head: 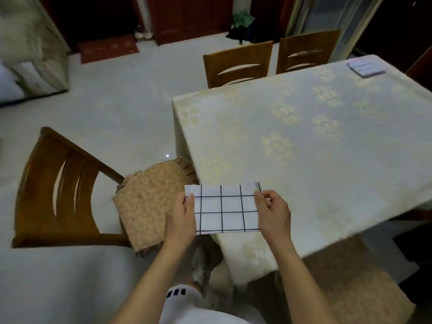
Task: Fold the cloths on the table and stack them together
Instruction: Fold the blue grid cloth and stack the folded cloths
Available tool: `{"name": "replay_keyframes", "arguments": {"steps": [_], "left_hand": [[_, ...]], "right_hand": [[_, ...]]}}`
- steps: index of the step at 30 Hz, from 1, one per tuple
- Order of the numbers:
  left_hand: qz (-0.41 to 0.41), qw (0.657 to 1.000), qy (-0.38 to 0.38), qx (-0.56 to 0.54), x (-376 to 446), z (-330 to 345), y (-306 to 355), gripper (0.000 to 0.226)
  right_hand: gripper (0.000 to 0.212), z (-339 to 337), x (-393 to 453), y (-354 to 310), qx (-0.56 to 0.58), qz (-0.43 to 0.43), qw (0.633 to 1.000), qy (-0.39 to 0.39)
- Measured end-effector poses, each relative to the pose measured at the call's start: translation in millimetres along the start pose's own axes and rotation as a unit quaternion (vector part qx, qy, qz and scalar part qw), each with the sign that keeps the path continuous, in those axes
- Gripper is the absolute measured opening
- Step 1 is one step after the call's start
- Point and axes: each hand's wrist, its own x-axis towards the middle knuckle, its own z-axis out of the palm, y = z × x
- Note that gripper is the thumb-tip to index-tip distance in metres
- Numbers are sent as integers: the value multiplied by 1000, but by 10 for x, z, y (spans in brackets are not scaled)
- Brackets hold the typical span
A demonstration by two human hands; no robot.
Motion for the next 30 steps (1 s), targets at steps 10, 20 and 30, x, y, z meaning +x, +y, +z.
{"name": "replay_keyframes", "arguments": {"steps": [10,20,30], "left_hand": [[-59,990,128,27,-210,-726,-346,22],[-122,965,228,32,-502,-1882,-837,24],[-142,935,321,42,-933,-3374,-1378,27]], "right_hand": [[27,754,-222,-305,-63,-70,990,-106],[26,1855,-856,-627,-67,-127,969,-201],[23,2995,-2019,-1186,-68,-164,941,-289]]}}
